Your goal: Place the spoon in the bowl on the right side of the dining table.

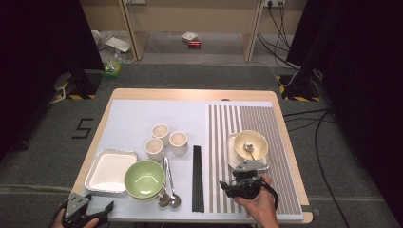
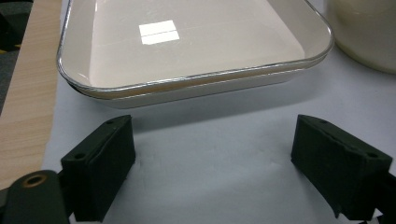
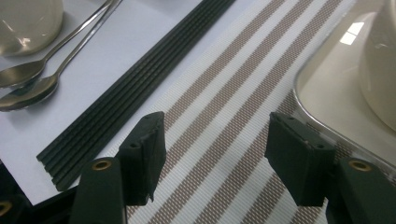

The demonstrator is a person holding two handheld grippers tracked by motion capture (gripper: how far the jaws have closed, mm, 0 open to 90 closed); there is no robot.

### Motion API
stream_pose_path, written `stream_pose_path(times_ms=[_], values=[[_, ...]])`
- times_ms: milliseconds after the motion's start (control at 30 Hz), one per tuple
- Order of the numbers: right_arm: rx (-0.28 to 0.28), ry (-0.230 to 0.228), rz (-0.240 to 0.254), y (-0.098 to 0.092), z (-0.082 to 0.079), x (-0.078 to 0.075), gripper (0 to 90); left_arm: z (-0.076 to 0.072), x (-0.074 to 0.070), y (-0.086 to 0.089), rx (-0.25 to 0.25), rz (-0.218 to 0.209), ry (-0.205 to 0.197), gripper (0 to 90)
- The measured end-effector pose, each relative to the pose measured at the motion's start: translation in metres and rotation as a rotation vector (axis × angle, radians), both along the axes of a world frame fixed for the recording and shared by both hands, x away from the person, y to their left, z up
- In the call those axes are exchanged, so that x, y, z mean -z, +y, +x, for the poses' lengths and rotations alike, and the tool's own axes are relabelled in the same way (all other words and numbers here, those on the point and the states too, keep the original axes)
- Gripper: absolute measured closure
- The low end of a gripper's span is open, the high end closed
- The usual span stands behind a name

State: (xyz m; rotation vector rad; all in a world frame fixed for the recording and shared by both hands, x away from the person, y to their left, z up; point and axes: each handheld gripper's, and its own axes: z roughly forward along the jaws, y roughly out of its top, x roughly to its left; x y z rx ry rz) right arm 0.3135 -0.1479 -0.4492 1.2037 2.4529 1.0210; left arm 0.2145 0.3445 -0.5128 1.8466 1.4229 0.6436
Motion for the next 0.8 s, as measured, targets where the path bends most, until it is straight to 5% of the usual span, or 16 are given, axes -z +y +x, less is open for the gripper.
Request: stream_pose_path(times_ms=[800], values=[[-0.052, 0.02, -0.033, 0.05, 0.02, 0.005, 38.2, 0.0, 0.0, -0.001, -0.005, -0.002, -0.002, 12.3]])
